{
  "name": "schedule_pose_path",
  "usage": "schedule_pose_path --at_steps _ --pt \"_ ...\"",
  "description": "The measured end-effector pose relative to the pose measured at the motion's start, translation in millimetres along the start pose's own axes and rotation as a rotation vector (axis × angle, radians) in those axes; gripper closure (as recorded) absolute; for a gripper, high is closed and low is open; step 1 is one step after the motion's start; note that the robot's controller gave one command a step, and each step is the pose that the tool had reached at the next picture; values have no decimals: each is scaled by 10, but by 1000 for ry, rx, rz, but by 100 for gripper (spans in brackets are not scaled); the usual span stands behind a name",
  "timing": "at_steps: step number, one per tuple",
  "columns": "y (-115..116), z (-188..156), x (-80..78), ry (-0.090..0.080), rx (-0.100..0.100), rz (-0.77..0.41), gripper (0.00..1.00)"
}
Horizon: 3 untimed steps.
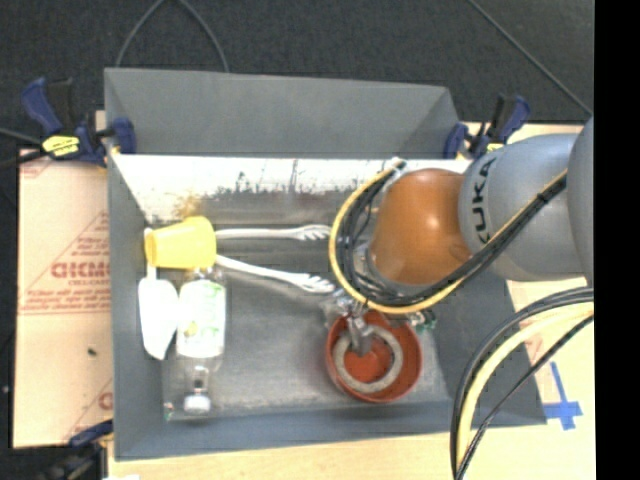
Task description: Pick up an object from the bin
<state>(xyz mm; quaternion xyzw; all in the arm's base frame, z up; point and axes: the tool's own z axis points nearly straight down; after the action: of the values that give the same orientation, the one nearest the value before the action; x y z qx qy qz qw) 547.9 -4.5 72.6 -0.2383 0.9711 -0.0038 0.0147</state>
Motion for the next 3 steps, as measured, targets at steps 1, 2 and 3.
schedule_pose_path --at_steps 1,2,3 --pt "10 -218 37 7 -5 18 100" --pt "130 -486 -8 -2 2 89 100" --pt "-171 -935 -592 -7 5 -147 0"
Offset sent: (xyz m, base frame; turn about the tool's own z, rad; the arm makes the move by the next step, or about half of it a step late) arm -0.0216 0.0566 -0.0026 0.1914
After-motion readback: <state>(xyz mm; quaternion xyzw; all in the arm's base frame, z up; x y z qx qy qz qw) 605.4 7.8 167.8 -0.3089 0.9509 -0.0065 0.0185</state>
